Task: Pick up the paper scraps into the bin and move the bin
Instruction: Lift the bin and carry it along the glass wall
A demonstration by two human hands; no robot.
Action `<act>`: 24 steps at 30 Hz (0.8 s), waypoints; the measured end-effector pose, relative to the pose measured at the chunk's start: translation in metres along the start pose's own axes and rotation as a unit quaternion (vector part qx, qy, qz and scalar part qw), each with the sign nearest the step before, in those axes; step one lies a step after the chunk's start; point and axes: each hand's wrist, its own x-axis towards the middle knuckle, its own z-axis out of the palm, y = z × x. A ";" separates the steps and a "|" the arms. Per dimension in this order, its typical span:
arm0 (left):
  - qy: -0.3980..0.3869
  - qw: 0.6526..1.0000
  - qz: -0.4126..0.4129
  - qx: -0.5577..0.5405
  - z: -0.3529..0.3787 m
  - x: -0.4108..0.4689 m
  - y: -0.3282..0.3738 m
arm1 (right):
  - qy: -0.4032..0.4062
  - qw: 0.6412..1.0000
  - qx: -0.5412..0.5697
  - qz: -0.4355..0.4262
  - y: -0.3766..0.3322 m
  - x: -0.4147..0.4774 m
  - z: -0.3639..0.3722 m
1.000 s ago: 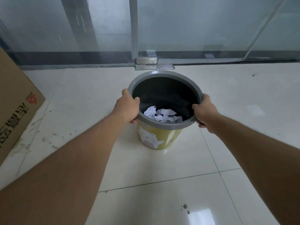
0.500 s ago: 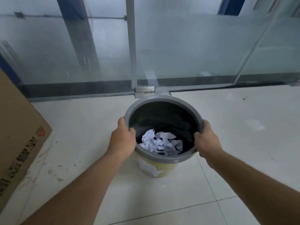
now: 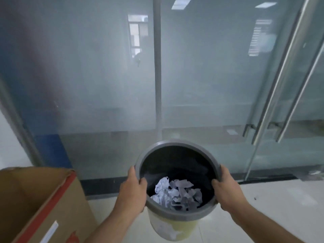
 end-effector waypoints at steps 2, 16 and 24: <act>0.015 1.000 0.008 0.006 -0.039 -0.013 0.067 | -0.003 1.000 0.002 -0.006 -0.064 -0.013 -0.039; 0.071 0.995 0.029 -0.057 -0.183 -0.120 0.259 | -0.034 0.991 0.094 -0.094 -0.260 -0.126 -0.192; 0.055 0.998 0.024 -0.019 -0.189 -0.132 0.240 | -0.046 0.989 0.117 -0.081 -0.242 -0.145 -0.180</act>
